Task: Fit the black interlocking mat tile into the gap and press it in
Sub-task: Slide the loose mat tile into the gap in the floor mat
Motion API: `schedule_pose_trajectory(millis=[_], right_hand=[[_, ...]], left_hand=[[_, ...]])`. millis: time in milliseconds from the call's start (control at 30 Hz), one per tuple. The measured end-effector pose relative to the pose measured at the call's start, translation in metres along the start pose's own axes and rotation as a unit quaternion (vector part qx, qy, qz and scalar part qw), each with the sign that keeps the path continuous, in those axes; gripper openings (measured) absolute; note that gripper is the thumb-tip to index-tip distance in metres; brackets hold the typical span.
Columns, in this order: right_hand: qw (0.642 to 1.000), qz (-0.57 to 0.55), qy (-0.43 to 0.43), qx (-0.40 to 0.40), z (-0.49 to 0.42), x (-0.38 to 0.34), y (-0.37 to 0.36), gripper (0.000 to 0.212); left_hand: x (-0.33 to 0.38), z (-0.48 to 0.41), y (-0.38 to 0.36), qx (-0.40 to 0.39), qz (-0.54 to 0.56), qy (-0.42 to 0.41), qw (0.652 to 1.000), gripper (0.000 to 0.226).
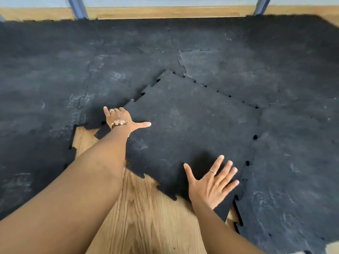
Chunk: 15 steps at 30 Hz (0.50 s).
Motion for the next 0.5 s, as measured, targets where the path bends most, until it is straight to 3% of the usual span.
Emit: schedule_pose_trajectory(millis=[67,133,267,500], right_hand=[[0.990,-0.022,-0.132,-0.049,-0.008,0.008,0.012,0.142],[0.980,-0.018,-0.177,-0.091,-0.017,0.014,0.024,0.156],[0.974,-0.018,-0.187,-0.129,-0.029,0.020,0.038,0.165],[0.948,0.044,-0.220,-0.227,-0.039,0.016,0.066,0.165]], left_hand=[[-0.004,0.001,-0.001,-0.013,0.013,0.007,1.000,0.131],[-0.008,0.009,0.003,-0.023,0.046,0.017,0.999,0.124],[-0.029,0.030,0.025,-0.019,0.066,0.001,0.998,0.094],[-0.069,0.073,0.048,-0.004,0.108,-0.021,0.994,0.084]])
Point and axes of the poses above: each hand's wrist, its own z-axis away from the middle knuckle, its own y-axis out of the back of the hand, x = y × z, the point moved 3 cm from there along -z, towards the middle knuckle, and after that the axes turned 7 degrees about x, right-handed, at the moved point
